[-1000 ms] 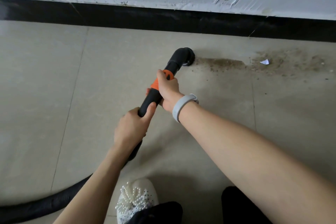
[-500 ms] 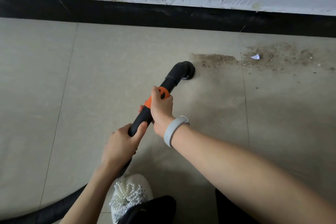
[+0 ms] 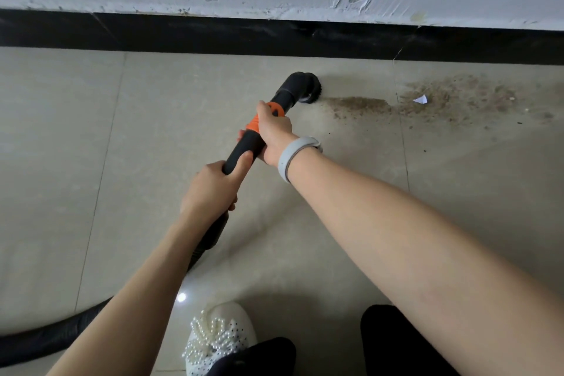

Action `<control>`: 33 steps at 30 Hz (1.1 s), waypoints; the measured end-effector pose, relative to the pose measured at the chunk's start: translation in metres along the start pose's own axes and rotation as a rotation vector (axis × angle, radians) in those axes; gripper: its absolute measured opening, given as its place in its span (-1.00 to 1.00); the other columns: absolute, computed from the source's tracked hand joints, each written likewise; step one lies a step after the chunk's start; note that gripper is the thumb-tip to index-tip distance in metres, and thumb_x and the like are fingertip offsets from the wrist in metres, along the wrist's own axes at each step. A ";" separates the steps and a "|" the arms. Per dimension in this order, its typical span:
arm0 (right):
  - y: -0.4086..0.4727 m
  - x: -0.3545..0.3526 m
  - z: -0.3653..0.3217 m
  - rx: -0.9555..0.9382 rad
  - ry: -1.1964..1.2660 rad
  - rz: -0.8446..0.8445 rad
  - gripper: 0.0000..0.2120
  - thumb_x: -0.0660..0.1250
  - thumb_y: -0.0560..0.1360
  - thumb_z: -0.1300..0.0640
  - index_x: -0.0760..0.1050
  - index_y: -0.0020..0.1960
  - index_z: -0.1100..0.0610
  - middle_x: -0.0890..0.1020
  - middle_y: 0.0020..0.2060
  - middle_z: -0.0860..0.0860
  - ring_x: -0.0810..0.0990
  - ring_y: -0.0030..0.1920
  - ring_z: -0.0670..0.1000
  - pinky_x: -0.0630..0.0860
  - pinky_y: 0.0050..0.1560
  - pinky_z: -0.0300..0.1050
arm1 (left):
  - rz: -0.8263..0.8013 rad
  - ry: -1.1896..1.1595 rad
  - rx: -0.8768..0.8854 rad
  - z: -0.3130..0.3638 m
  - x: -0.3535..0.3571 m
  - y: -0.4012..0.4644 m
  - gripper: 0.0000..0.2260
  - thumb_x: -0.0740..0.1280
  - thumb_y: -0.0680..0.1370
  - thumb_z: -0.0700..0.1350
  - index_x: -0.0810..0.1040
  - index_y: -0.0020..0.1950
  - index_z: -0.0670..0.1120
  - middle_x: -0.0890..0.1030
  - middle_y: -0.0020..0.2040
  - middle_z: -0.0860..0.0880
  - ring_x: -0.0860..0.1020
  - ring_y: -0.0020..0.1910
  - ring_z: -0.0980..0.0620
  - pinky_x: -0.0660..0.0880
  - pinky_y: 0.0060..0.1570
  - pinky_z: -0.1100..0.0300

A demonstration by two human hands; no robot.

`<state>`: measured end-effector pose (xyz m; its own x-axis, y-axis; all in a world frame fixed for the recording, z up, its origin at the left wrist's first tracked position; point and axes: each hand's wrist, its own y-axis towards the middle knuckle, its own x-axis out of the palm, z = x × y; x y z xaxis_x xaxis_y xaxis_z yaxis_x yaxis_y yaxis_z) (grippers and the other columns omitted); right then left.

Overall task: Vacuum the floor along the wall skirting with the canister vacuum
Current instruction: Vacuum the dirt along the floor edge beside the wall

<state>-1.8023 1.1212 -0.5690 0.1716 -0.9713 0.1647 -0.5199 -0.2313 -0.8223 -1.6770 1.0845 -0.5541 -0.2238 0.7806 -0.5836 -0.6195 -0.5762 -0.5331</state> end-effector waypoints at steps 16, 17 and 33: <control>-0.040 -0.027 0.044 -0.002 0.199 0.103 -0.68 0.23 0.57 0.03 0.33 0.22 0.21 0.45 -0.28 0.11 0.52 -0.43 0.05 0.58 -0.36 -0.13 | -0.109 0.198 0.060 -0.028 0.000 -0.024 -0.58 0.19 0.54 0.23 0.44 -0.34 -0.06 0.56 -0.52 -0.01 0.58 -0.48 0.04 0.50 -0.25 0.13; -0.035 -0.023 0.037 -0.006 0.187 0.093 -0.71 0.23 0.57 0.03 0.34 0.18 0.20 0.45 -0.31 0.10 0.51 -0.46 0.04 0.58 -0.36 -0.12 | -0.097 0.182 0.062 -0.024 -0.001 -0.019 -0.58 0.19 0.54 0.23 0.45 -0.33 -0.06 0.57 -0.50 -0.01 0.59 -0.47 0.02 0.50 -0.24 0.12; -0.033 -0.040 0.046 -0.007 0.144 0.117 -0.66 0.23 0.56 0.00 0.35 0.21 0.20 0.48 -0.32 0.11 0.54 -0.46 0.06 0.60 -0.26 -0.05 | -0.142 0.104 0.063 -0.026 0.016 -0.030 -0.61 0.21 0.53 0.20 0.43 -0.34 -0.06 0.55 -0.53 -0.02 0.56 -0.52 0.03 0.50 -0.30 0.13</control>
<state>-1.7536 1.1705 -0.5732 -0.0117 -0.9894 0.1448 -0.5351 -0.1161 -0.8367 -1.6425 1.1079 -0.5632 -0.0541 0.8218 -0.5672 -0.6861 -0.4433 -0.5768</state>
